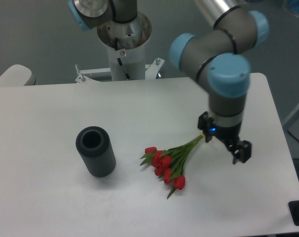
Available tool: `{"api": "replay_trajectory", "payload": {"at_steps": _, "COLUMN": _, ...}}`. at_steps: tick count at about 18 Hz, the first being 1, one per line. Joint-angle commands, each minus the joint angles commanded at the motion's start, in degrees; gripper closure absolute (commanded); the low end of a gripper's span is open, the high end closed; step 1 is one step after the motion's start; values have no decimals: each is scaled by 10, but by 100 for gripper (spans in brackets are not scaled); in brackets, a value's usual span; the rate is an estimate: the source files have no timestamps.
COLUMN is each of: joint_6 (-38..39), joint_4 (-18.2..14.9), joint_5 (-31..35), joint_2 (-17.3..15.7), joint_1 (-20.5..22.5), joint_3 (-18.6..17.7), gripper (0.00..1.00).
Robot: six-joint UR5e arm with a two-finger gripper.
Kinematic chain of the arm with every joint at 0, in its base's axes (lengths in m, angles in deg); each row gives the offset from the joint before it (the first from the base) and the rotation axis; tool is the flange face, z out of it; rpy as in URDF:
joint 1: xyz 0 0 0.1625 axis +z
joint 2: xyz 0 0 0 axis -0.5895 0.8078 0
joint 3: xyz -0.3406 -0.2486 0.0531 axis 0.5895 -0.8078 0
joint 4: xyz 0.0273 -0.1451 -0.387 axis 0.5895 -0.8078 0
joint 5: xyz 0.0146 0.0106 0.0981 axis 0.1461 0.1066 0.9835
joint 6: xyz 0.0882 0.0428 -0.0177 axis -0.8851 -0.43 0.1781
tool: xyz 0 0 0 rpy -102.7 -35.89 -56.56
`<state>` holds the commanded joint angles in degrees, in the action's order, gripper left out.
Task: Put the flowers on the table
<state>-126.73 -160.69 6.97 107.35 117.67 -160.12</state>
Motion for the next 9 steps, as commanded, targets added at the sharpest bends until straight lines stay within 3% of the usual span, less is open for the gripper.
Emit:
{"api": "replay_trajectory", "payload": {"at_steps": 3, "joint_6": -61, "joint_4": -24, "joint_5": -4, "joint_2": -1, "joint_1": 24, "joint_3": 14, "gripper": 0}}
{"api": "replay_trajectory", "payload": {"at_steps": 9, "joint_6": -149, "joint_4": -24, "joint_5": -18, "joint_2": 5, "joint_1": 57, "joint_3": 18, "gripper": 0}}
